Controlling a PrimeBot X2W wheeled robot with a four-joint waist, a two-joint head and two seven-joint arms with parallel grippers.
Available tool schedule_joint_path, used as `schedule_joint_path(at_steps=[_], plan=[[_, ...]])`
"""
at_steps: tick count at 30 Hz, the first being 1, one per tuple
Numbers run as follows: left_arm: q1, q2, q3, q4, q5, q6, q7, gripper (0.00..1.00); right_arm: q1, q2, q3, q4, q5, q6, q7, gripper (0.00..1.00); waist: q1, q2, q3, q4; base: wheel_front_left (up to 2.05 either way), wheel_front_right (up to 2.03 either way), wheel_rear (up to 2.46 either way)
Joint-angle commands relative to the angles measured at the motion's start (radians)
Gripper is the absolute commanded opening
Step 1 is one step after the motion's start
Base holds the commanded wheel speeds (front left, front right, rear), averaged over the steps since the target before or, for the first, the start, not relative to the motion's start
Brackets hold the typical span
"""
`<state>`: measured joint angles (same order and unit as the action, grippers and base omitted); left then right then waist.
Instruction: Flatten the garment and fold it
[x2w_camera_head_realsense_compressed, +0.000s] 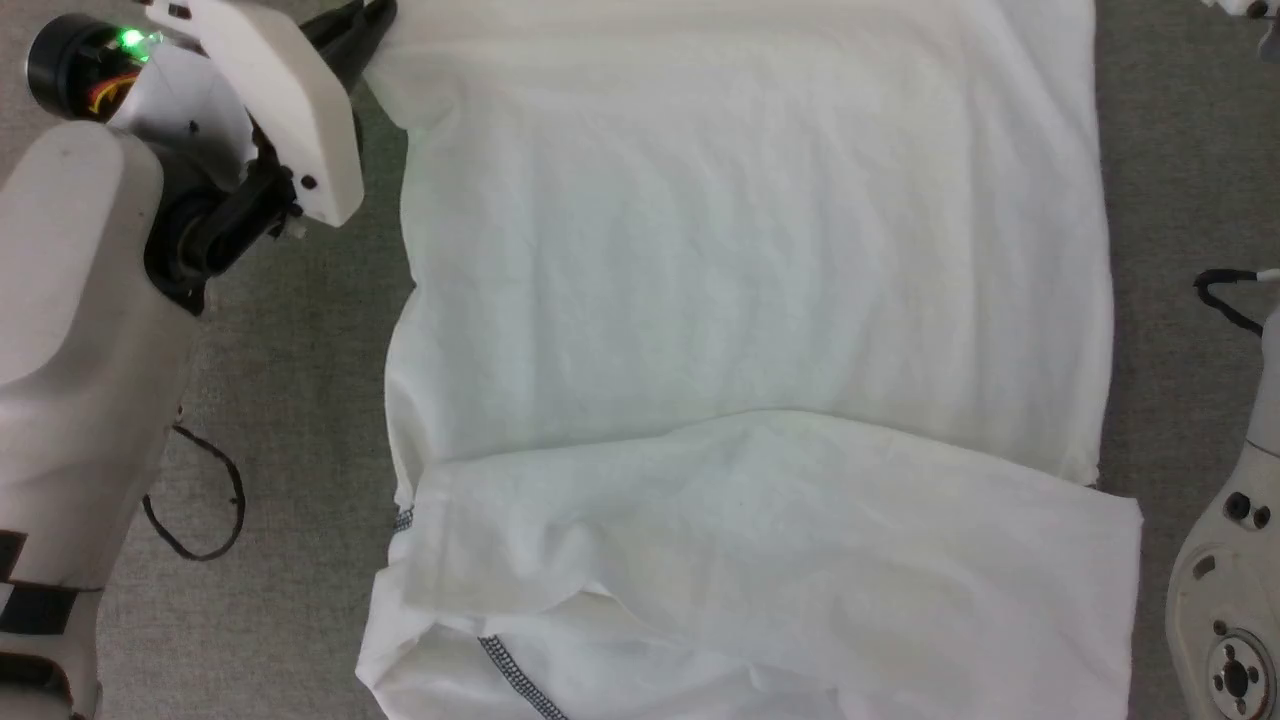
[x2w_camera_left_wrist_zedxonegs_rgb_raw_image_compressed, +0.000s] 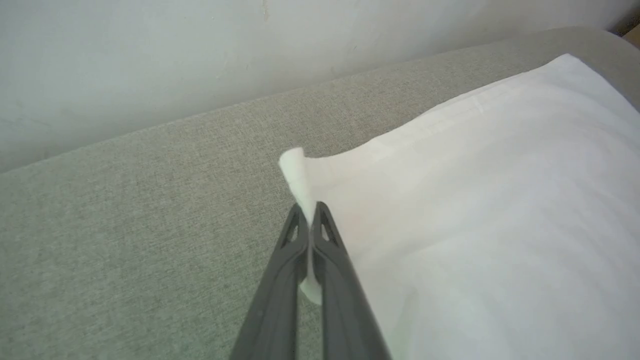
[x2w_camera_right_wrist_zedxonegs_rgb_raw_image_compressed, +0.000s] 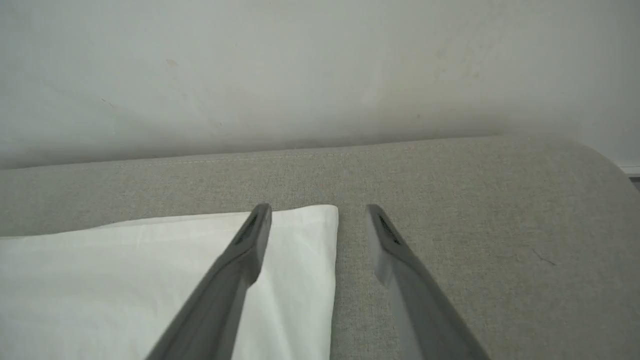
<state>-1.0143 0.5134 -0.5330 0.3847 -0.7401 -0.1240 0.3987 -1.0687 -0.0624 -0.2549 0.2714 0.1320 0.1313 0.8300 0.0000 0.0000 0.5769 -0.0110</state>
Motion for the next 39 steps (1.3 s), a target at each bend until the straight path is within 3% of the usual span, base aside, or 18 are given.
schedule_joint_path(at_steps=[1,8,24,25,27,33,39], plan=[[-0.015,-0.004,-0.003,0.002,-0.007,-0.007,-0.006,0.0,-0.015,0.004,-0.008,0.014,-0.016,-0.001,0.018,1.0,0.0,0.0,0.019,0.016,0.0,0.0,0.0],[-0.055,-0.019,-0.015,-0.001,-0.011,-0.007,-0.017,0.0,-0.061,0.012,-0.089,0.075,-0.128,-0.001,0.126,1.0,0.0,0.0,0.077,0.042,0.0,0.0,0.0],[-0.125,-0.038,-0.065,0.028,-0.044,-0.007,-0.056,0.0,-0.095,0.012,-0.098,0.148,-0.154,-0.001,0.102,1.0,0.0,0.0,0.141,0.077,0.0,0.0,0.0],[-0.127,-0.037,-0.067,0.031,-0.048,-0.007,-0.059,0.0,-0.096,0.012,-0.102,0.151,-0.154,-0.001,0.099,0.73,0.0,0.0,0.141,0.078,0.0,0.0,0.0],[-0.13,-0.034,-0.07,0.036,-0.054,-0.007,-0.065,0.0,-0.098,0.012,-0.111,0.156,-0.153,-0.001,0.089,0.0,0.0,0.0,0.143,0.079,0.0,0.0,0.0],[-0.134,-0.029,-0.053,0.06,-0.073,-0.007,-0.109,0.0,-0.109,0.012,-0.106,0.16,-0.13,-0.001,-0.003,0.0,0.0,0.0,0.127,0.072,0.0,0.0,0.0],[-0.14,-0.031,0.0,0.075,-0.082,0.005,-0.223,0.0,-0.124,0.012,-0.091,0.153,-0.087,-0.001,-0.123,0.0,0.0,0.0,0.065,0.057,0.0,0.0,0.0]])
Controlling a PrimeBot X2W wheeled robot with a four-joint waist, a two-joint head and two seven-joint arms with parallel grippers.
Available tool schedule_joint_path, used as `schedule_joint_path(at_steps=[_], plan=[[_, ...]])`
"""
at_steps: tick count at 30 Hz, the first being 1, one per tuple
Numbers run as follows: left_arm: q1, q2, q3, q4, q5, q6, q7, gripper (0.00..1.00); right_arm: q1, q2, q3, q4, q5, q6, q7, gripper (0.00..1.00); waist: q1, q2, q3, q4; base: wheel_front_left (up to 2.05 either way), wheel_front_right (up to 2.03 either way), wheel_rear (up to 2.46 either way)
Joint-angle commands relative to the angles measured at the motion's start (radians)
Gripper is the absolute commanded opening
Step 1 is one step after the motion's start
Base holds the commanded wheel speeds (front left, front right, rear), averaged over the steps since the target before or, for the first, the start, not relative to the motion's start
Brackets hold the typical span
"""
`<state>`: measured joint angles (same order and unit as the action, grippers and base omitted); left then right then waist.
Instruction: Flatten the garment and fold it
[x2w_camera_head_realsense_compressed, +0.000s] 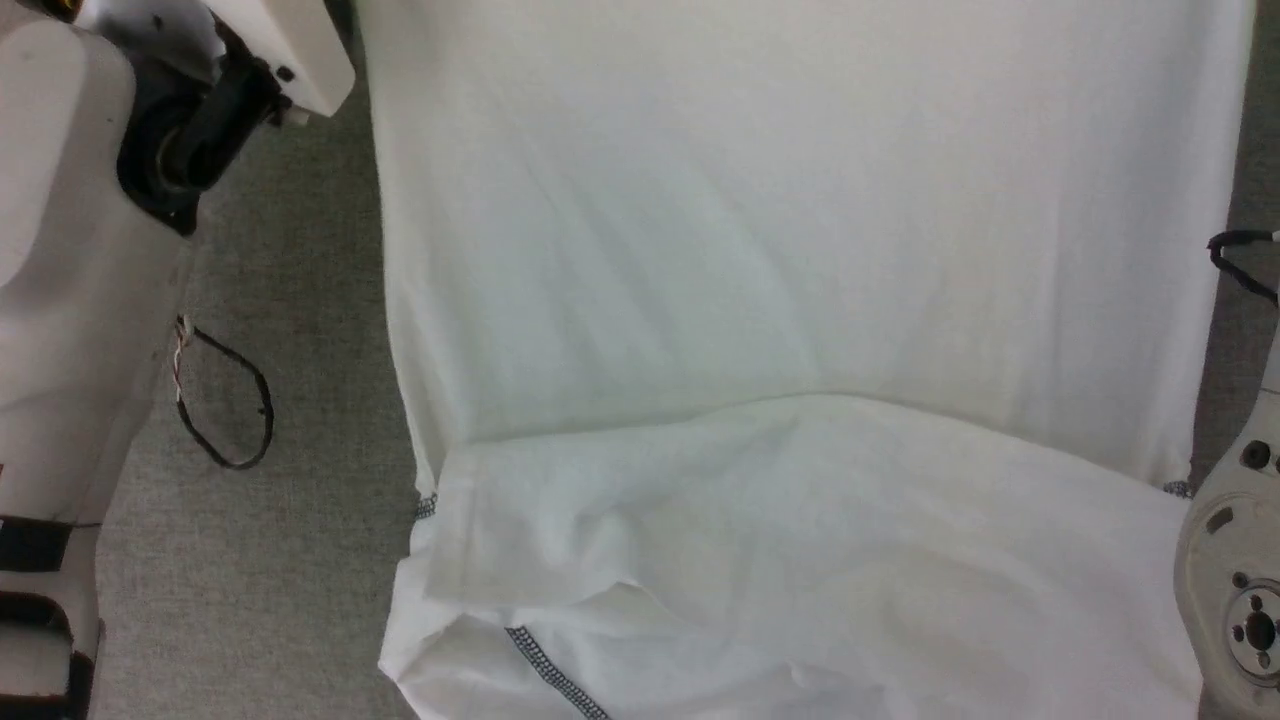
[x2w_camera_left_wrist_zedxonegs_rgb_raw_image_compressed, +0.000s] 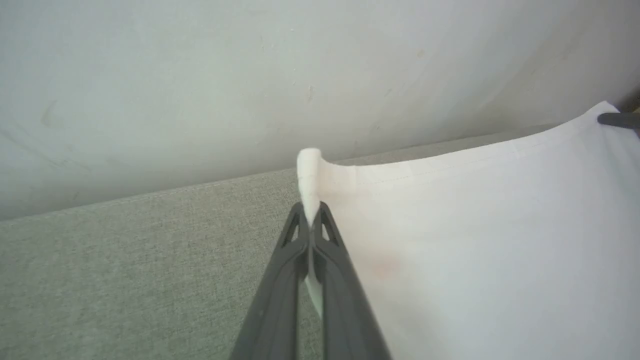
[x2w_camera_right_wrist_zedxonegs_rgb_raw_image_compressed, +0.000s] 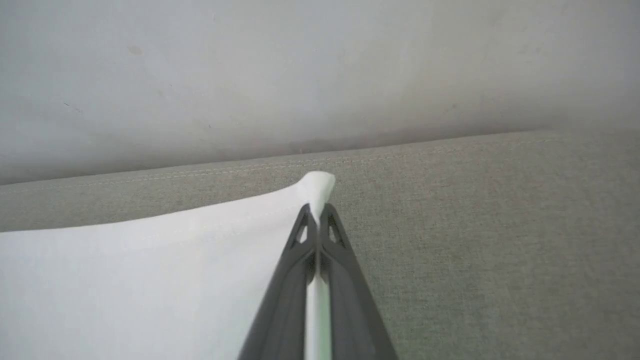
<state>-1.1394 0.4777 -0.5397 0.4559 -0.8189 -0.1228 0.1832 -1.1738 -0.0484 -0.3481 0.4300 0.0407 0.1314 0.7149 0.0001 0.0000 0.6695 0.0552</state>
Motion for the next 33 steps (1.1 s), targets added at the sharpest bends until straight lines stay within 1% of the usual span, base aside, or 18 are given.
schedule_joint_path(at_steps=[1,7,11,15,18,20,23,24,26,33], plan=[[-0.015,0.008,0.015,0.005,0.0,0.007,-0.029,0.0,-0.02,-0.002,0.003,-0.011,0.012,-0.001,-0.024,0.0,-0.0001,0.0,-0.038,-0.012,0.0,0.0,0.0],[0.002,0.03,0.05,-0.002,0.011,0.011,-0.132,0.0,0.001,-0.002,0.01,-0.049,0.038,-0.001,-0.096,0.0,-0.0001,0.0,-0.118,-0.019,0.0,0.0,0.0],[0.042,0.046,0.051,-0.04,0.016,0.007,-0.181,0.0,0.057,-0.002,0.043,-0.1,0.082,-0.001,-0.119,0.0,-0.0001,0.0,-0.168,-0.019,0.0,0.0,0.0],[0.117,0.075,0.031,-0.113,0.039,0.003,-0.238,0.0,0.16,-0.017,0.1,-0.174,0.157,-0.001,-0.138,0.0,-0.0001,0.0,-0.221,-0.022,0.0,0.0,0.0],[0.204,0.106,0.005,-0.193,0.07,0.001,-0.292,0.0,0.269,-0.037,0.144,-0.246,0.227,-0.001,-0.146,0.0,-0.0001,0.0,-0.263,-0.024,0.0,0.0,0.0],[0.275,0.122,-0.003,-0.247,0.077,0.008,-0.32,0.0,0.352,-0.052,0.164,-0.304,0.273,-0.001,-0.149,0.0,-0.0001,0.0,-0.29,-0.024,0.0,0.0,0.0],[0.399,0.149,-0.016,-0.337,0.087,0.035,-0.356,0.0,0.488,-0.065,0.172,-0.401,0.342,-0.001,-0.152,0.0,-0.0001,0.0,-0.335,-0.023,0.0,0.0,0.0],[0.399,0.149,-0.016,-0.337,0.087,0.035,-0.356,0.0,0.488,-0.065,0.172,-0.401,0.342,-0.001,-0.152,0.0,-0.0001,0.0,-0.335,-0.023,0.0,0.0,0.0],[0.49,0.166,-0.022,-0.402,0.092,0.063,-0.376,0.0,0.583,-0.069,0.164,-0.464,0.372,-0.001,-0.152,0.0,-0.0001,0.0,-0.362,-0.021,0.0,0.0,0.0],[0.8,0.227,-0.016,-0.624,0.12,0.177,-0.427,0.0,0.887,-0.034,0.093,-0.655,0.462,-0.001,-0.162,0.0,-0.0001,0.0,-0.414,-0.014,0.0,0.0,0.0]])
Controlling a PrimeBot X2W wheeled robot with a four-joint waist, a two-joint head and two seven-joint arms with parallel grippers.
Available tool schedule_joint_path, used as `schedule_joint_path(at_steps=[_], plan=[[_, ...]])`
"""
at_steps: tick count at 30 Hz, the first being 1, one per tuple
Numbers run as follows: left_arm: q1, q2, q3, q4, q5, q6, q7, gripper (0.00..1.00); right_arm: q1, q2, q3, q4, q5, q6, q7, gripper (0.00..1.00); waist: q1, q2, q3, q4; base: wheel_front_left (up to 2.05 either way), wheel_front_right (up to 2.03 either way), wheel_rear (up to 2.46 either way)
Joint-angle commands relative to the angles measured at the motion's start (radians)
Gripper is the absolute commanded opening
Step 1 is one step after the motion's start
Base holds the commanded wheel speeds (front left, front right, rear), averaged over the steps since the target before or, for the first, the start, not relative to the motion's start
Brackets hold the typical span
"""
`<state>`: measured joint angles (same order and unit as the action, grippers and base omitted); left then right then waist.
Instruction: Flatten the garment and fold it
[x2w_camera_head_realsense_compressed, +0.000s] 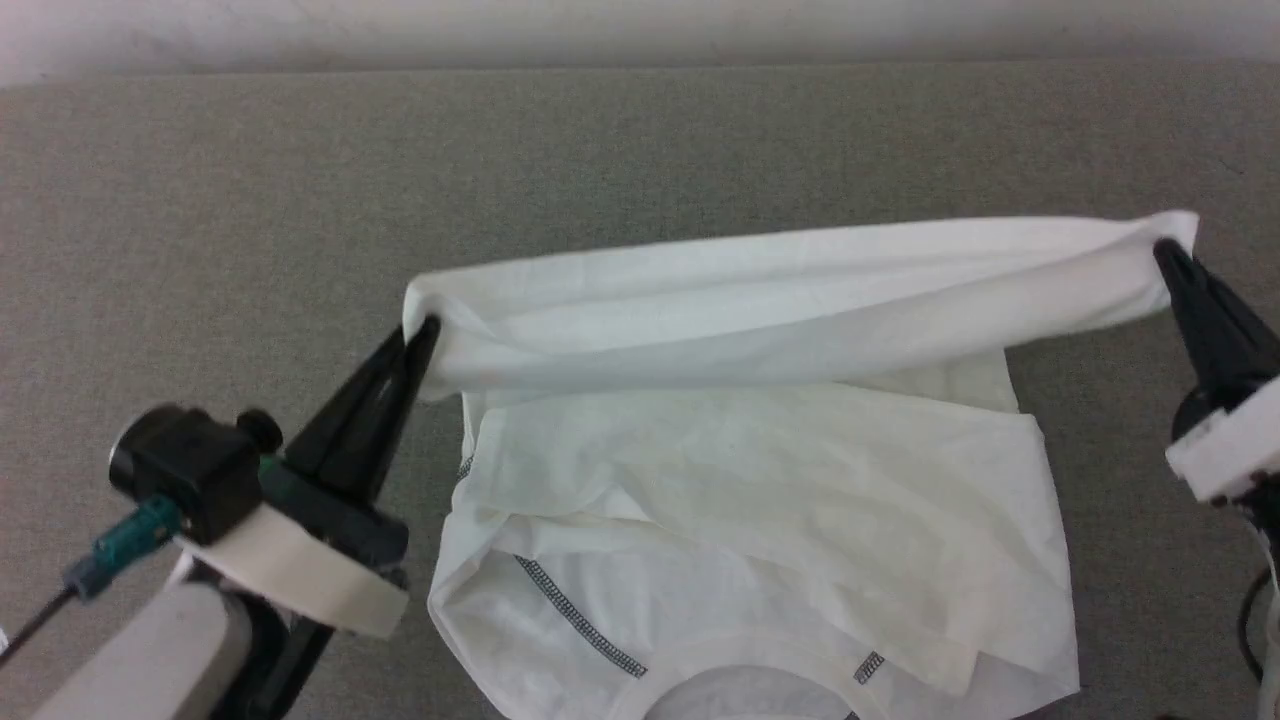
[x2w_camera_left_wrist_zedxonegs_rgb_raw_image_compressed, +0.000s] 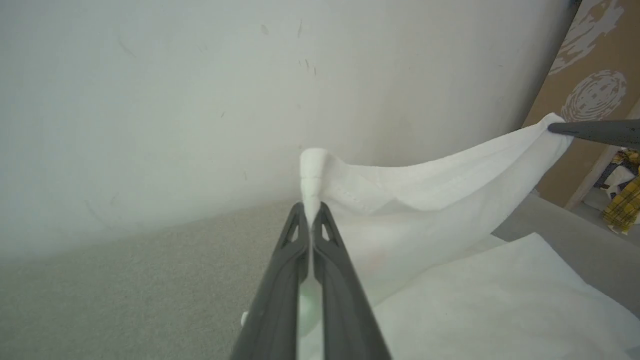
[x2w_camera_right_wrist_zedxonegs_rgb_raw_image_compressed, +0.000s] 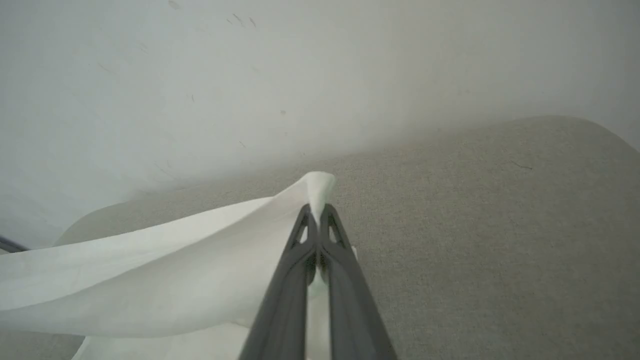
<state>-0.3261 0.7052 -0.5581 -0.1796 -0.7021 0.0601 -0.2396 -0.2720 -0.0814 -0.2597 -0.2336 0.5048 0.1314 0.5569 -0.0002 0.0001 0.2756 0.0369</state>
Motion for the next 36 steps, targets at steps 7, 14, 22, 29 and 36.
schedule_joint_path(at_steps=[7,14,22,29,36], plan=[[0.257,0.003,-0.006,-0.118,-0.065,0.049,-0.015,0.0,0.273,0.029,-0.078,-0.059,0.068,-0.001,-0.047,0.0,0.0002,-0.0001,-0.094,0.018,0.0,0.0,0.0],[0.446,-0.009,-0.05,-0.173,-0.126,0.05,-0.018,0.0,0.51,0.031,-0.067,-0.006,0.195,-0.001,-0.125,0.0,0.0002,-0.0001,-0.163,0.024,0.0,0.0,0.0],[0.479,-0.042,-0.143,-0.038,-0.155,0.017,0.057,0.0,0.572,0.031,0.0,0.058,0.14,-0.001,-0.144,0.0,0.0002,-0.0001,-0.196,0.023,0.0,0.0,0.0],[0.405,-0.084,-0.191,0.132,-0.164,-0.039,0.123,0.19,0.541,0.031,0.053,0.117,0.073,-0.001,-0.131,0.92,0.0002,-0.0001,-0.201,0.031,0.0,0.0,0.0],[0.39,-0.124,-0.162,0.192,-0.212,-0.054,0.091,1.0,0.535,0.031,0.071,0.078,0.073,-0.001,-0.084,1.0,0.0002,-0.0001,-0.204,0.029,0.0,0.0,0.0]])
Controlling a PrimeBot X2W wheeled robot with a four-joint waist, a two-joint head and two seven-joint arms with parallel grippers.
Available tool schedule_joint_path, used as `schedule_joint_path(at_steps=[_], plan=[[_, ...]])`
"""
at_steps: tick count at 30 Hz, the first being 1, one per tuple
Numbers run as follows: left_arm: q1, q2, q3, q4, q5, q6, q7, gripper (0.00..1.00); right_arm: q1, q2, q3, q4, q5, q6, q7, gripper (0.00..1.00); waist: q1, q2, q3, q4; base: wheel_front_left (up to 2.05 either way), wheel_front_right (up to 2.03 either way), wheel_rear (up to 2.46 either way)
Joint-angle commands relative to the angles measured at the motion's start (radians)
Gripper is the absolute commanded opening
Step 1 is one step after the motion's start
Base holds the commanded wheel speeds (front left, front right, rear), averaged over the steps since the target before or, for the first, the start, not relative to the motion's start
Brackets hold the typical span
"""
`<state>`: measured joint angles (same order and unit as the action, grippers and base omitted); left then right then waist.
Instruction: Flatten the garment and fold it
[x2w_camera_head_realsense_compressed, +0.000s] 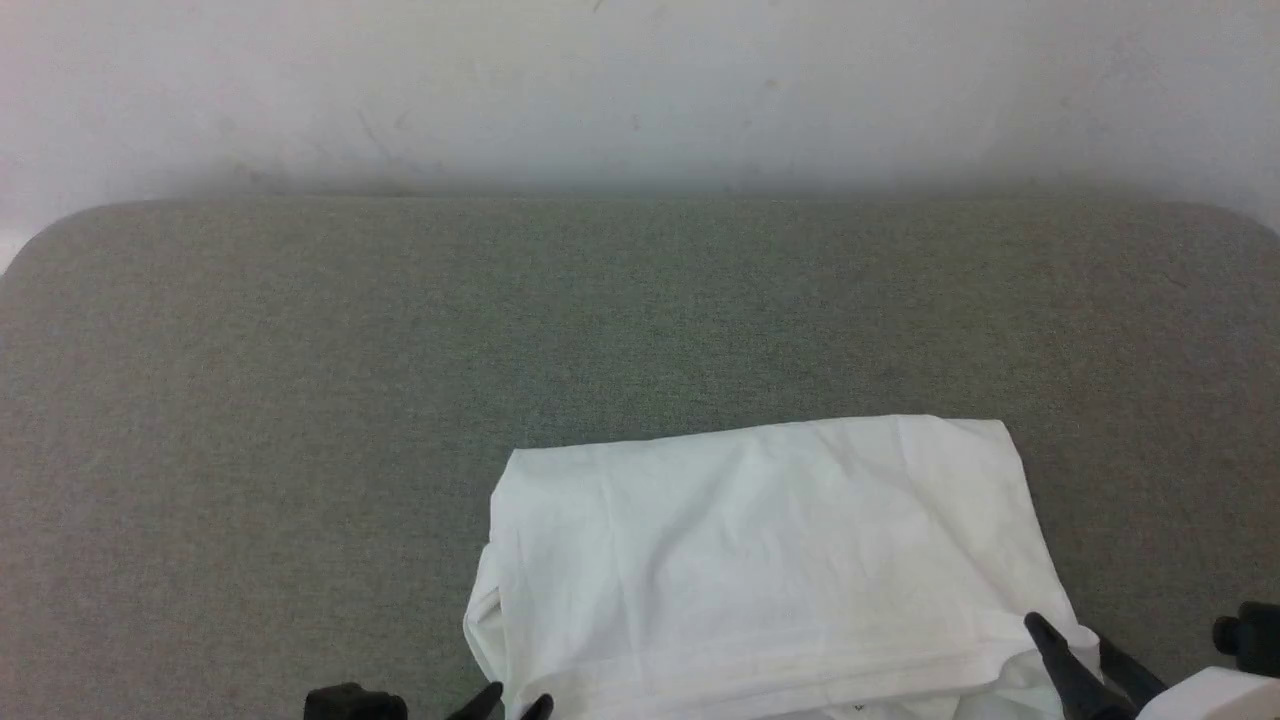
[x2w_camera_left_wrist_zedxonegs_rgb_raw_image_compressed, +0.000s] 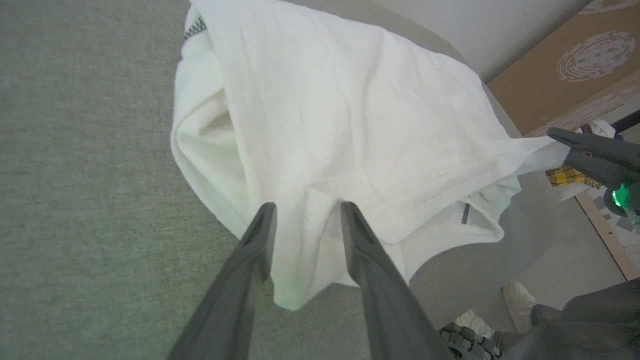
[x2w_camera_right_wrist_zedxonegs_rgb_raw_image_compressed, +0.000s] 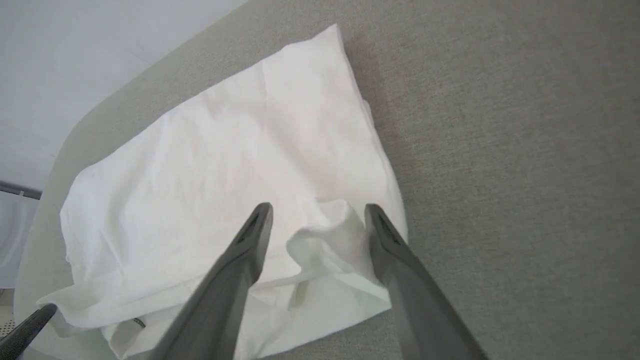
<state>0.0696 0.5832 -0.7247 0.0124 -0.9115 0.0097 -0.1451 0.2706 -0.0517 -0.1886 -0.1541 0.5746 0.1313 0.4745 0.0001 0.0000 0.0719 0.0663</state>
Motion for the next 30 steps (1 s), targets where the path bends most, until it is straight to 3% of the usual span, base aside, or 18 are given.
schedule_joint_path(at_steps=[1,5,9,14,19,22,23,30], plan=[[0.001,0.002,0.011,-0.005,-0.011,-0.003,-0.008,1.0,-0.007,0.001,-0.005,-0.022,0.011,-0.001,0.006,1.0,-0.0001,0.0,-0.001,-0.002,0.0,0.0,0.0],[0.04,0.019,0.077,-0.07,-0.065,0.023,-0.047,1.0,0.005,0.001,-0.049,-0.098,0.049,-0.001,0.042,1.0,-0.0001,0.0,-0.001,-0.006,0.0,0.0,0.0],[0.063,0.035,0.187,-0.16,-0.049,0.099,-0.098,1.0,-0.005,0.001,-0.121,-0.134,0.039,-0.001,0.035,1.0,-0.0001,0.0,0.01,-0.001,0.0,0.0,0.0],[0.055,0.005,0.32,-0.243,0.149,0.233,-0.116,1.0,-0.048,0.001,-0.137,-0.103,-0.043,-0.001,0.021,1.0,-0.0001,0.0,0.034,0.011,0.0,0.0,0.0],[0.071,-0.082,0.423,-0.289,0.38,0.307,-0.116,1.0,-0.098,0.001,-0.109,-0.029,-0.113,-0.001,0.018,1.0,-0.0001,0.0,0.056,0.027,0.0,0.0,0.0],[0.083,-0.11,0.441,-0.287,0.436,0.312,-0.116,1.0,-0.119,0.001,-0.099,0.004,-0.147,-0.001,0.02,1.0,-0.0001,0.0,0.065,0.036,0.0,0.0,0.0],[0.092,-0.138,0.454,-0.283,0.463,0.304,-0.116,1.0,-0.139,0.001,-0.089,0.036,-0.166,-0.001,0.022,1.0,-0.0001,0.0,0.073,0.045,0.0,0.0,0.0],[0.097,-0.182,0.476,-0.251,0.5,0.237,-0.117,1.0,-0.194,0.001,-0.084,0.167,-0.204,-0.001,0.011,1.0,-0.0001,0.0,0.094,0.087,0.0,0.0,0.0]])
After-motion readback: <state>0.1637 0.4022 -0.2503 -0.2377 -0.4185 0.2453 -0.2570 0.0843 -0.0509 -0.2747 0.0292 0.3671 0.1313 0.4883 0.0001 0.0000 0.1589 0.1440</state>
